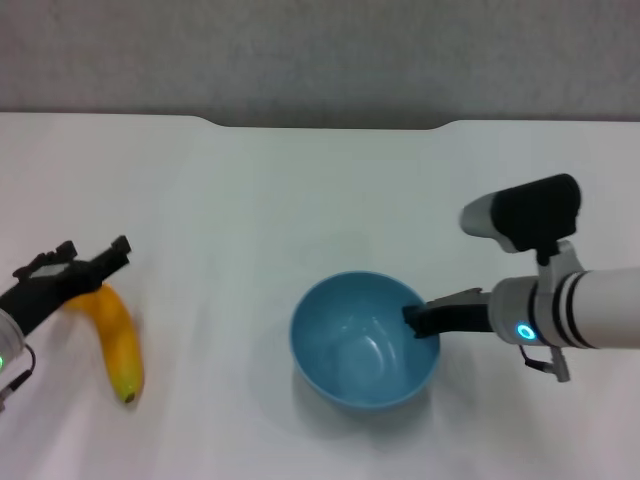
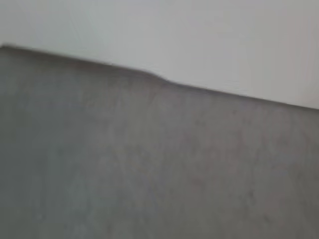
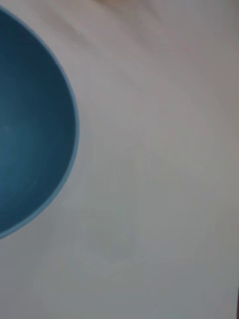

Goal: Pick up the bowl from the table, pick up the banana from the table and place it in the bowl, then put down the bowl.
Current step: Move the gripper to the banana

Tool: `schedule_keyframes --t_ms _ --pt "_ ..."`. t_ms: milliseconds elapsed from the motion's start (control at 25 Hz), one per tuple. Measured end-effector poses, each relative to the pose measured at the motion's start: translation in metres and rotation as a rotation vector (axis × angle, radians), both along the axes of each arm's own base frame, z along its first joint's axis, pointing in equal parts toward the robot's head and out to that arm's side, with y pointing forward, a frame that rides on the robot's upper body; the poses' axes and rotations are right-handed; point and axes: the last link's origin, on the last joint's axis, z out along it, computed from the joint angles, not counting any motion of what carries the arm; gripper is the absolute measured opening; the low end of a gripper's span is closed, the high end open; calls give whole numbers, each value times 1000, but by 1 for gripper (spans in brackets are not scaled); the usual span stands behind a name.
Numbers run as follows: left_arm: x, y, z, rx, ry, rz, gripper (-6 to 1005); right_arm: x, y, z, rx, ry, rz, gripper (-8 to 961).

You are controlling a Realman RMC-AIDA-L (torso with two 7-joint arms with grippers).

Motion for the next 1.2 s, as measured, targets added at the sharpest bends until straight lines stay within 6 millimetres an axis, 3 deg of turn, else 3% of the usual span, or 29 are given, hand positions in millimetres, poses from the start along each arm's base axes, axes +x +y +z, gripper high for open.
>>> schedule_keyframes --t_ms 320,520,960,1200 --pt "9 -2 19 34 -56 47 892 0 0 8 27 25 11 43" --pt "33 3 7 -11 54 107 890 5 -3 11 36 29 -4 45" --pt "80 -11 -14 69 425 229 885 5 -2 13 45 33 -4 50" --pt "98 -12 -34 -135 436 347 883 4 -1 13 45 34 0 52"
